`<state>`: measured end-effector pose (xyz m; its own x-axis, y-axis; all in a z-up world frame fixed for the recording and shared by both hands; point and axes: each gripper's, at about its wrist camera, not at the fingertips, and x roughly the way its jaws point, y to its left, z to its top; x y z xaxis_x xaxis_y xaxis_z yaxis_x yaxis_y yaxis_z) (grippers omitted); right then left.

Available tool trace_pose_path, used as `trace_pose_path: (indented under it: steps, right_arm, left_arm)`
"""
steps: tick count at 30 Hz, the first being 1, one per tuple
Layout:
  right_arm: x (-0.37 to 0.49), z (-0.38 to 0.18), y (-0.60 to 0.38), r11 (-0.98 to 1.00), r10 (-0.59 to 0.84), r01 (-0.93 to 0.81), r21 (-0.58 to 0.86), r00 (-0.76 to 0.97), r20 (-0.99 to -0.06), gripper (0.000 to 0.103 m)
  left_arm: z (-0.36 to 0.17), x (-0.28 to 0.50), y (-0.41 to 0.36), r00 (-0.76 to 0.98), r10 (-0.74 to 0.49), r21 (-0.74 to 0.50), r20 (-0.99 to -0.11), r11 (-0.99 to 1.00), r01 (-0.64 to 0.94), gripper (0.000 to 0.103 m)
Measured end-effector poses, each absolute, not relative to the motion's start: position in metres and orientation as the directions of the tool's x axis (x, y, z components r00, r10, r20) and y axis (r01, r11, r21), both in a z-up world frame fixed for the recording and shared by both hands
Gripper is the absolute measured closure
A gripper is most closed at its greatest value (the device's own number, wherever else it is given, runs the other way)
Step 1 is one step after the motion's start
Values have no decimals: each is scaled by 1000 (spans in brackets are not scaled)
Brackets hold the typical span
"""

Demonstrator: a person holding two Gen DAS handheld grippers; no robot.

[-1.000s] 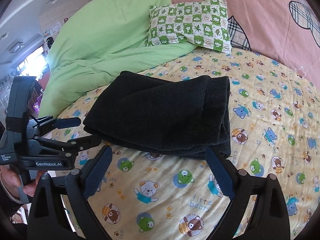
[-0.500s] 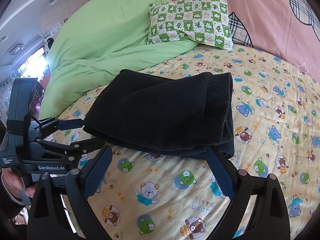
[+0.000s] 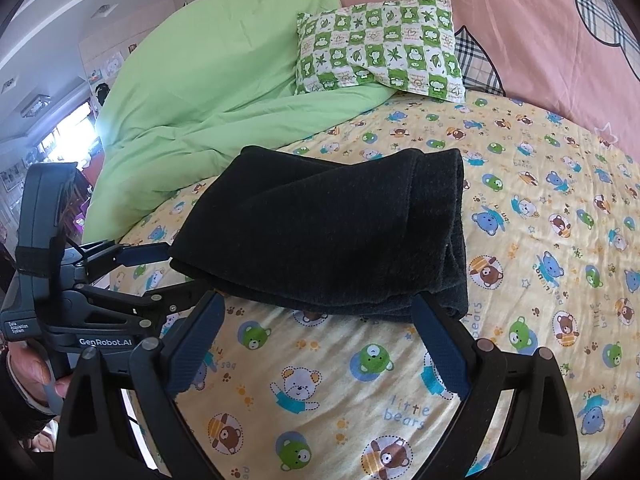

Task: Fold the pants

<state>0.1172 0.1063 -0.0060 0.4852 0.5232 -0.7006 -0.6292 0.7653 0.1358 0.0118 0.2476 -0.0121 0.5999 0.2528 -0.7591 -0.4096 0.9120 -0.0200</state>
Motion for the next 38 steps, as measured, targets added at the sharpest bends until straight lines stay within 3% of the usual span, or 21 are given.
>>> trace_pose_path:
  steps: [11,38]
  right_arm:
    - [119,0,108,757,538,-639,135,493,-684,8]
    - [128,2,110,760,543,-632,151,492,-680,8]
  left_arm:
    - [3,15,256,632,290,-24,-719,898,-439,19]
    - [7,31,264,595,286,-22,-751,890,-455,19]
